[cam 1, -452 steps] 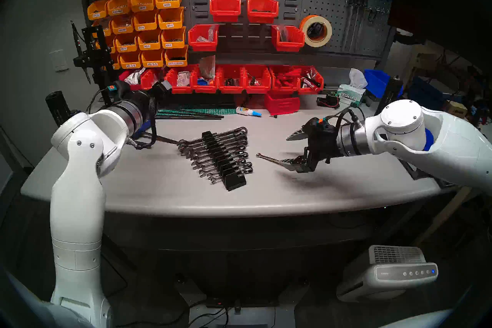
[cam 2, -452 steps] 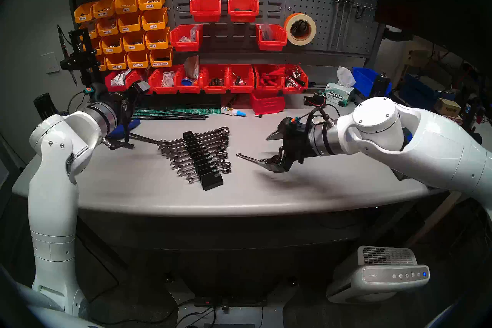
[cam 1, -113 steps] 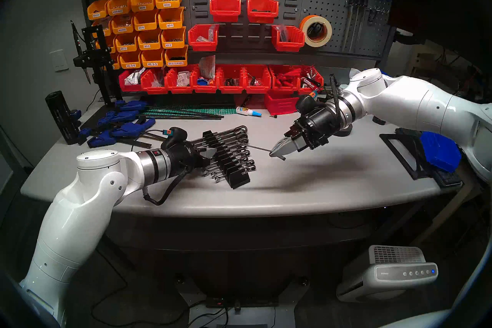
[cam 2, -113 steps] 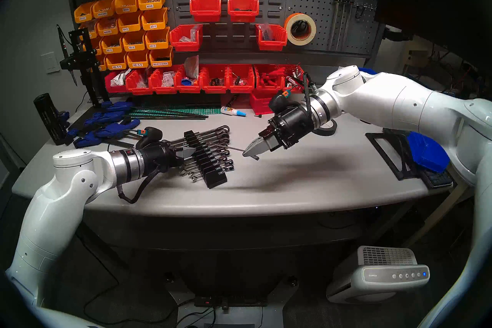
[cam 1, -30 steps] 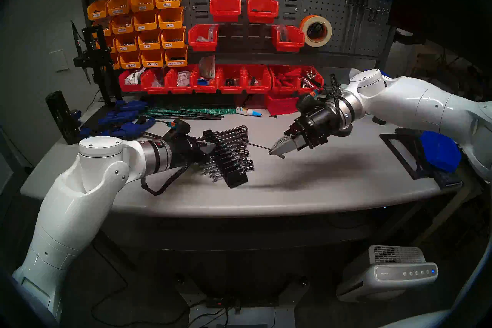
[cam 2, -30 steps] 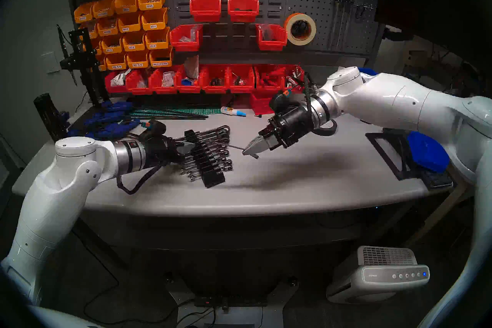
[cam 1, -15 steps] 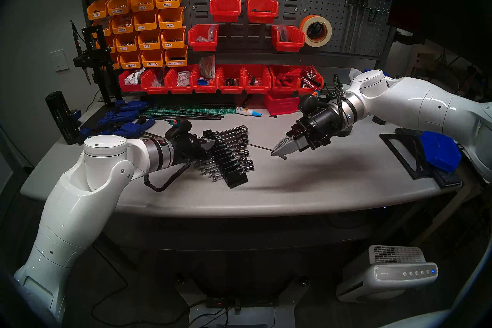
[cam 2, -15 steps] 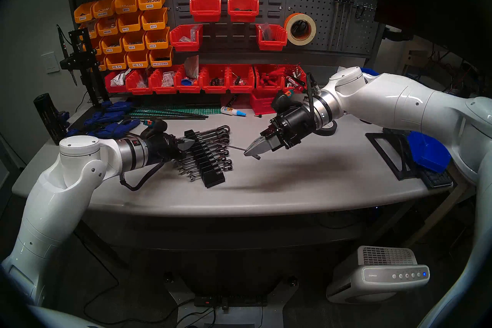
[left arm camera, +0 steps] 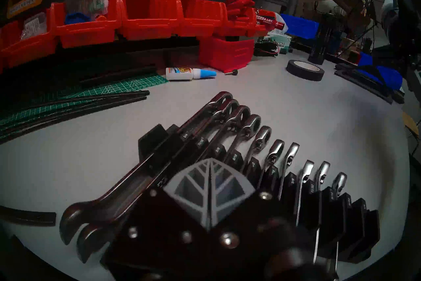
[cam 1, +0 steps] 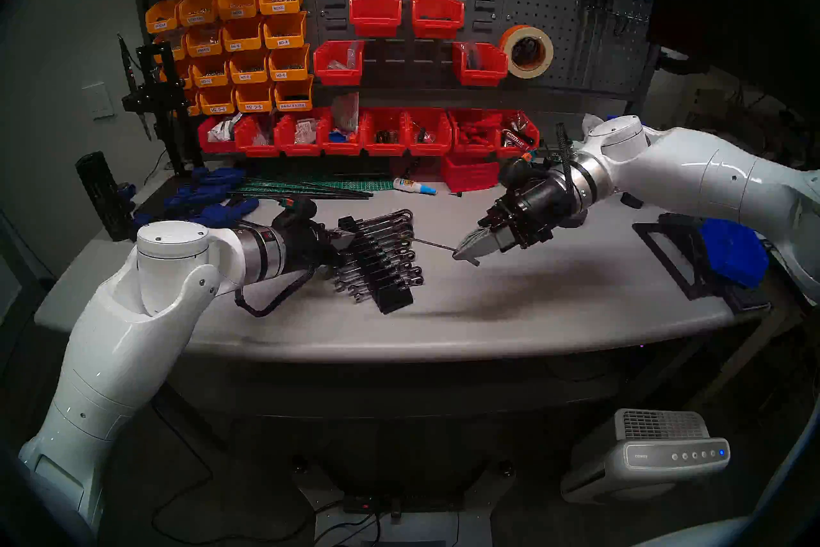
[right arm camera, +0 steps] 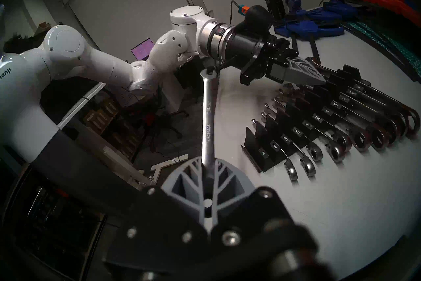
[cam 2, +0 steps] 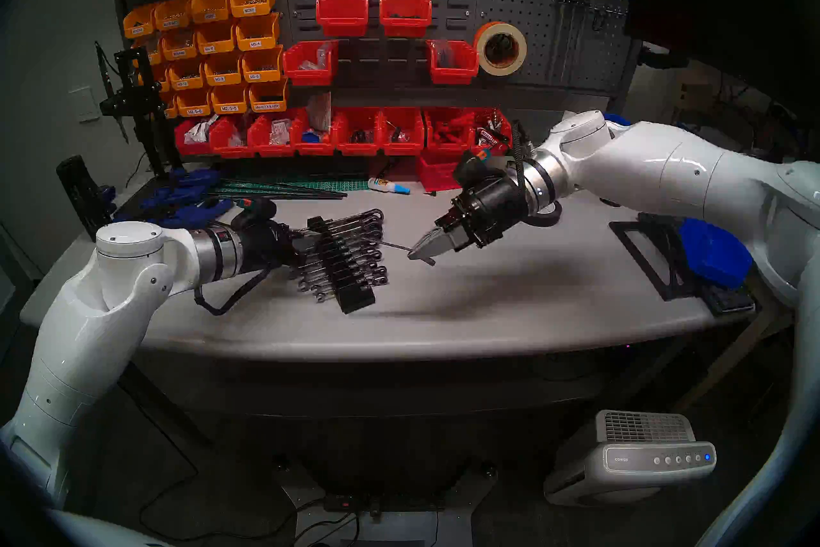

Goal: Put the wrenches on the table into the correct slot in the case

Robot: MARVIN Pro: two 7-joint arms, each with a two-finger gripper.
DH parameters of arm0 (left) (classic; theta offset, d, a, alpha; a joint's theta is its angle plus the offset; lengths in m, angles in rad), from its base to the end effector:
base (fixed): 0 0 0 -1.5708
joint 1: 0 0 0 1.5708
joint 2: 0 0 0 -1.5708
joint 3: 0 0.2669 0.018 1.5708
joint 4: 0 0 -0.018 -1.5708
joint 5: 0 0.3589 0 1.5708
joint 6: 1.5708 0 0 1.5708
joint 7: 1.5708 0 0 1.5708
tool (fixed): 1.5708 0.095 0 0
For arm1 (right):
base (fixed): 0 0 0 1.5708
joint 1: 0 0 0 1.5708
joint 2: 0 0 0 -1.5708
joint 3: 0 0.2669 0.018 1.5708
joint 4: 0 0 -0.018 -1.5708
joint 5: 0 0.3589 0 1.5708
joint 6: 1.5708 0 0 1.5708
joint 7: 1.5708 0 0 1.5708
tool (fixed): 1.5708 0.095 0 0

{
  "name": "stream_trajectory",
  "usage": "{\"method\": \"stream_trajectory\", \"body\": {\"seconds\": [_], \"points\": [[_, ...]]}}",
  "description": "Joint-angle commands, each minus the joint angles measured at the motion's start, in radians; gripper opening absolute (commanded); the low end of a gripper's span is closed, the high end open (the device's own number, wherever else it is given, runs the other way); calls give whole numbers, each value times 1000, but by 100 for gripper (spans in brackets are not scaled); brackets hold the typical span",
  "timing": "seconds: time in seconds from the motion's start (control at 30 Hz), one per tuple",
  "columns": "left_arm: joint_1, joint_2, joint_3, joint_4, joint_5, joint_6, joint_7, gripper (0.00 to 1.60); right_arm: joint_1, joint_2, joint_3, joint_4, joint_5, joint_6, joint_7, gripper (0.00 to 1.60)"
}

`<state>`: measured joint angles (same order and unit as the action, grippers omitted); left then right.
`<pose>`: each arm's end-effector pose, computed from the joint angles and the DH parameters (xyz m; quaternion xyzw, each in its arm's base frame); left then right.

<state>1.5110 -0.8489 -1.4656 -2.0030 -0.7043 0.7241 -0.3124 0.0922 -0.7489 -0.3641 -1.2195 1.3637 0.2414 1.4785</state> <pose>0.4246 0.0061 -0.1411 0.7997 -0.2466 0.5104 0.1979 0.4932 0.0048 -0.1135 -0.6205 -0.5580 -0.1924 0.5162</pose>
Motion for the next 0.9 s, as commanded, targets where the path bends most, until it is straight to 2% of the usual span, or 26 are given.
{"method": "stream_trajectory", "body": {"seconds": [0.0,0.53,0.7,0.87], "points": [[-59,33,4,-6,18,-6,-29,0,35,5,22,2,19,-7,5,0],[-127,62,65,32,94,-11,-68,0,38,21,17,-6,22,-20,5,0],[-138,68,85,55,124,-31,-75,0,40,23,13,-5,23,-22,5,0],[-155,44,91,80,138,-45,-59,0,41,25,10,-4,25,-25,5,0]]}}
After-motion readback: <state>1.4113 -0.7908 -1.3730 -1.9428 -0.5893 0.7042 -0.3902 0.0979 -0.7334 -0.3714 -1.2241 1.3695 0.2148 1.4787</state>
